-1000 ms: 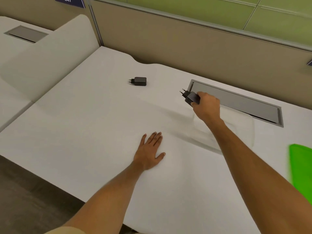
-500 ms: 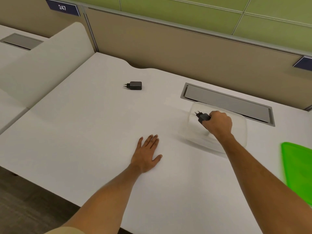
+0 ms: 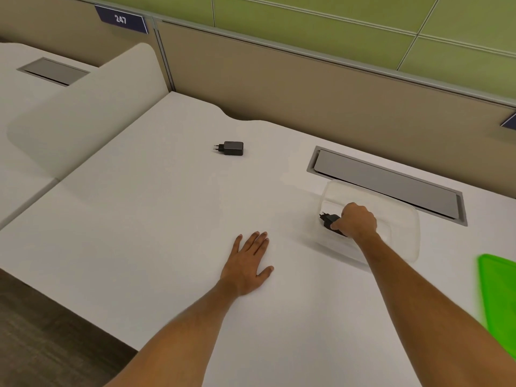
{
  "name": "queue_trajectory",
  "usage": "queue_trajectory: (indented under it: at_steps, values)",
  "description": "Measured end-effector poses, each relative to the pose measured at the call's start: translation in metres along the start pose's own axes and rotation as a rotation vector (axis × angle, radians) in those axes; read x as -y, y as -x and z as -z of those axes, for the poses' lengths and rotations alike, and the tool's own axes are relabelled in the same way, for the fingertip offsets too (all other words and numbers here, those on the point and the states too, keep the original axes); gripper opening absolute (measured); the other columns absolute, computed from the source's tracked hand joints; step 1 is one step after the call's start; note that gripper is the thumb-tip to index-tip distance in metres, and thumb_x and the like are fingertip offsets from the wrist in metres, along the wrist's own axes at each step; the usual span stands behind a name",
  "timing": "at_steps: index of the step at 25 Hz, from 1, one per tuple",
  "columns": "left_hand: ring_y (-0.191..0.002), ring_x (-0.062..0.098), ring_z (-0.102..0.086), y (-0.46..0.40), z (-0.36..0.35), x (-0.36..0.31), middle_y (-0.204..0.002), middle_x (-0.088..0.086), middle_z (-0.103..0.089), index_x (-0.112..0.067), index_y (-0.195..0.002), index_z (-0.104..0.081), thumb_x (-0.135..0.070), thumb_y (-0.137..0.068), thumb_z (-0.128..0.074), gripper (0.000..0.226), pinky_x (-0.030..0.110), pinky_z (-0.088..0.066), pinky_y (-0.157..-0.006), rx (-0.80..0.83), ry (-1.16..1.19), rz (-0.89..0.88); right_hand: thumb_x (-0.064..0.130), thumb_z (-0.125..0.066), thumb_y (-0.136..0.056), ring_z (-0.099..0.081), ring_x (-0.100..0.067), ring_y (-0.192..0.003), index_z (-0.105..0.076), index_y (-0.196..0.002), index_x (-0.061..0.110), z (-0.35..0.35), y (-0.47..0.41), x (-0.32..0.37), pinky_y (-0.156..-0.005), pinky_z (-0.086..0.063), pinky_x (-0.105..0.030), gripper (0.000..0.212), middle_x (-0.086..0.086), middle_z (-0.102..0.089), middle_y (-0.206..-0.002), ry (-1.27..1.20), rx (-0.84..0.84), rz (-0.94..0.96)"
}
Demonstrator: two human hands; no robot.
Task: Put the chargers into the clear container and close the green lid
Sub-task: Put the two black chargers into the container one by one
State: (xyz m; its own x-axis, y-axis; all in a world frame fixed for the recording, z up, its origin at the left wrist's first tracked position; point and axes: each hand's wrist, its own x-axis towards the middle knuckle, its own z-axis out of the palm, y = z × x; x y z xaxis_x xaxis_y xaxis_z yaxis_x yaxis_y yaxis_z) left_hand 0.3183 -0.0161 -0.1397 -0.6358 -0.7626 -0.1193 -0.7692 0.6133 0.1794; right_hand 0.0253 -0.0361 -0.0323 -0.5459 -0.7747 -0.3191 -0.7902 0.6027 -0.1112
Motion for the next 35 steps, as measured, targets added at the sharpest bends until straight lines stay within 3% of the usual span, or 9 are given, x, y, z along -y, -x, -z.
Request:
queue_trajectory:
  at_steps: [5, 9, 17, 21, 26, 31, 35]
  values:
    - [-0.147, 0.01, 0.009, -0.001, 0.0, 0.0, -0.162, -0.004, 0.002, -0.018, -0.152, -0.006, -0.059, -0.093, -0.017, 0.073, 0.048, 0.003, -0.12, 0.003, -0.003, 0.002, 0.028, -0.064, -0.078, -0.056, -0.028, -0.076, -0.054, -0.083, 0.012, -0.007, -0.001, 0.003, -0.074, -0.048, -0.033, 0.02, -0.003, -0.052, -0.072, 0.004, 0.043, 0.007]
    - [-0.147, 0.01, 0.01, 0.0, 0.001, 0.0, -0.162, -0.005, 0.003, -0.018, -0.152, -0.005, -0.059, -0.093, -0.017, 0.073, 0.047, 0.004, -0.12, 0.001, 0.003, 0.001, 0.027, -0.063, -0.079, -0.055, -0.028, -0.079, -0.055, -0.09, 0.013, -0.006, -0.004, 0.002, -0.082, -0.049, -0.036, 0.019, -0.005, -0.057, -0.084, 0.03, 0.079, 0.015]
    - [-0.147, 0.01, 0.01, 0.0, 0.001, 0.001, -0.162, -0.004, 0.003, -0.018, -0.152, -0.004, -0.06, -0.093, -0.017, 0.073, 0.047, 0.004, -0.12, 0.006, 0.005, 0.008, 0.035, -0.065, -0.073, -0.06, -0.027, -0.078, -0.065, -0.091, 0.012, -0.006, -0.004, 0.001, -0.077, -0.049, -0.034, 0.029, -0.004, -0.064, -0.083, -0.022, 0.126, 0.005]
    - [-0.147, 0.01, 0.011, 0.0, 0.0, 0.0, -0.162, -0.005, 0.003, -0.019, -0.152, -0.004, -0.06, -0.092, -0.017, 0.074, 0.047, 0.004, -0.12, 0.007, 0.009, 0.003, 0.042, -0.075, -0.072, -0.056, -0.024, -0.077, -0.066, -0.095, 0.014, 0.006, -0.006, 0.0, -0.08, -0.047, -0.034, 0.037, -0.006, -0.067, -0.089, -0.031, -0.034, -0.045]
    - [-0.147, 0.01, 0.01, -0.001, 0.0, 0.0, -0.162, -0.004, 0.002, -0.018, -0.152, -0.004, -0.06, -0.092, -0.016, 0.074, 0.047, 0.004, -0.12, 0.002, 0.014, 0.008, 0.016, -0.064, -0.08, -0.063, -0.027, -0.078, -0.071, -0.094, 0.01, 0.02, -0.012, 0.008, -0.083, -0.045, -0.035, 0.018, -0.009, -0.072, -0.088, -0.075, -0.281, -0.002]
    - [-0.147, 0.011, 0.007, 0.001, 0.001, -0.001, -0.162, -0.003, 0.0, -0.017, -0.152, -0.005, -0.06, -0.092, -0.017, 0.074, 0.047, 0.003, -0.12, 0.003, 0.015, 0.003, 0.009, -0.058, -0.082, -0.065, -0.028, -0.072, -0.07, -0.09, 0.01, 0.028, -0.021, 0.042, -0.096, -0.036, -0.038, 0.014, -0.008, -0.072, -0.077, 0.085, -0.399, 0.223]
    - [-0.147, 0.012, 0.006, 0.001, 0.002, 0.0, -0.162, -0.003, -0.001, -0.017, -0.152, -0.007, -0.059, -0.093, -0.018, 0.074, 0.047, 0.004, -0.12, -0.001, 0.015, 0.003, 0.008, -0.055, -0.081, -0.066, -0.029, -0.075, -0.07, -0.092, 0.011, 0.029, -0.033, 0.084, -0.107, -0.029, -0.041, 0.019, -0.007, -0.072, -0.08, 0.186, -0.44, 0.397]
